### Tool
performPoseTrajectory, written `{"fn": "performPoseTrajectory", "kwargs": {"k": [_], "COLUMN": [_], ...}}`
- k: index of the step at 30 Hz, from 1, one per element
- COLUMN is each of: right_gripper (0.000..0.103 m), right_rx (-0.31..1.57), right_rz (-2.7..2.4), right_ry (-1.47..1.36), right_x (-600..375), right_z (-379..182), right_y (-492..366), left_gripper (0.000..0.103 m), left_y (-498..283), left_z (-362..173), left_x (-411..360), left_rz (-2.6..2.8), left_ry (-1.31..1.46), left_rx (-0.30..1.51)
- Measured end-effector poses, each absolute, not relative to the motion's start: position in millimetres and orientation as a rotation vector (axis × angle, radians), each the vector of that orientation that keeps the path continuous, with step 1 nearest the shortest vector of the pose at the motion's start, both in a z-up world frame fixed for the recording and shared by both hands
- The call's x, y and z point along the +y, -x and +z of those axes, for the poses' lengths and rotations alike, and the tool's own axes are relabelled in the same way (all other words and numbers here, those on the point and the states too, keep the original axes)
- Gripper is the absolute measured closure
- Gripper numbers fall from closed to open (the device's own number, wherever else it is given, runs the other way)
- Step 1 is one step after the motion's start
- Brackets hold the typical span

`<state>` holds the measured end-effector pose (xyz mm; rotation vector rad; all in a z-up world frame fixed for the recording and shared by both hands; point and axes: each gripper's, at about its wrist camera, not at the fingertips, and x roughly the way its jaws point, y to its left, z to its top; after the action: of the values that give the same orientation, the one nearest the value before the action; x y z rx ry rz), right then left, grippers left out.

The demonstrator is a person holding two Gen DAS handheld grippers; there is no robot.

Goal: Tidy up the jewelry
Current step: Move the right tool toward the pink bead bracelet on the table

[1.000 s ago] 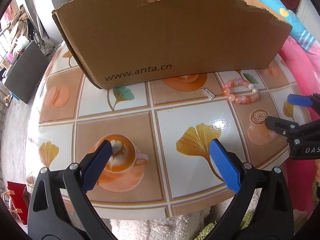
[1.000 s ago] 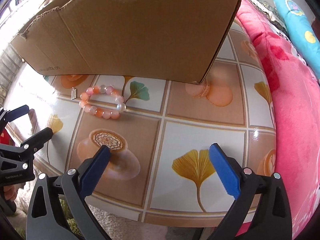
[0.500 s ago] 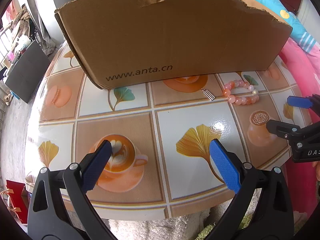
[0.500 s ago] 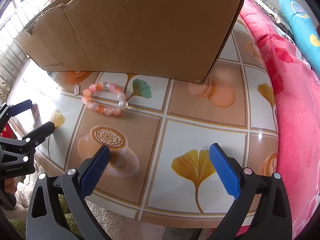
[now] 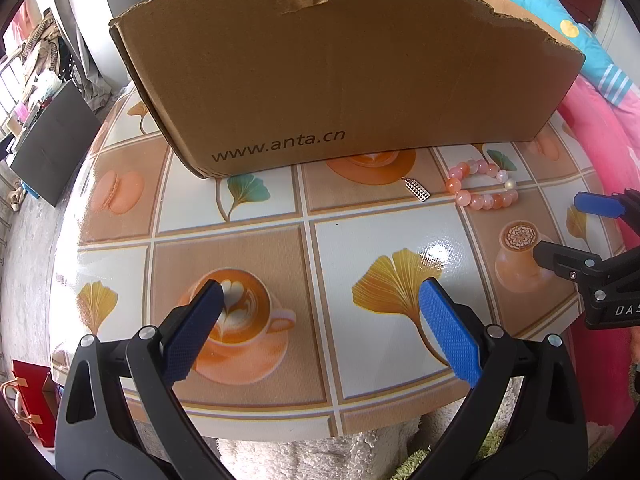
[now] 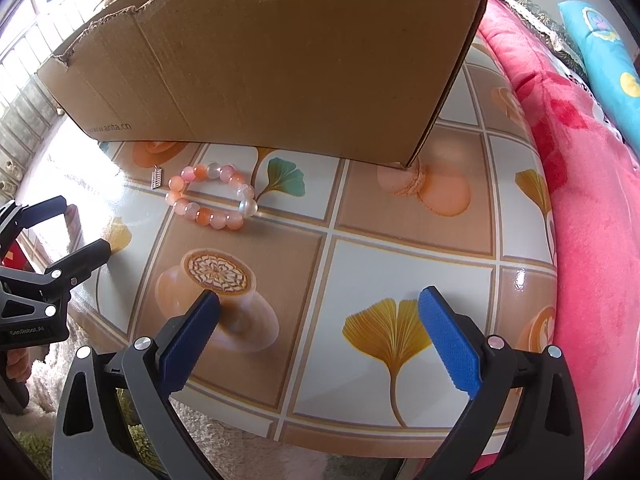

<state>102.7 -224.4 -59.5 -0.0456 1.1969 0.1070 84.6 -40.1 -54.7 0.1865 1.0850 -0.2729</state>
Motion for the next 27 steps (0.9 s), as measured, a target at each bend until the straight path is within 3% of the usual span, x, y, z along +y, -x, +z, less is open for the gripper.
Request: {"fn": "performPoseTrajectory", "kwargs": {"k": [10,18,27], "right_gripper": [0.007,0.025,0.053], "right_rx": [1.104,1.05,1.049], "right_rz": [0.117,0.101,0.081], "right_ry": [0.032,-0.04,-0.07], "right_x": [-213,-208,-216], "right_z": [-35,-28,-37], "right_y": [-108,-122,-136], "left_gripper": [0.008,0.008,0.008], "left_y": [-85,-85,-85], "left_z": [-56,-56,-57], "left_x": [-39,-39,-39], "left_rz": [-0.273,-0.274,-0.274], "left_ry": [-0.186,-0.186,-0.187], "left_rx": [1.085,1.084,1.083]}}
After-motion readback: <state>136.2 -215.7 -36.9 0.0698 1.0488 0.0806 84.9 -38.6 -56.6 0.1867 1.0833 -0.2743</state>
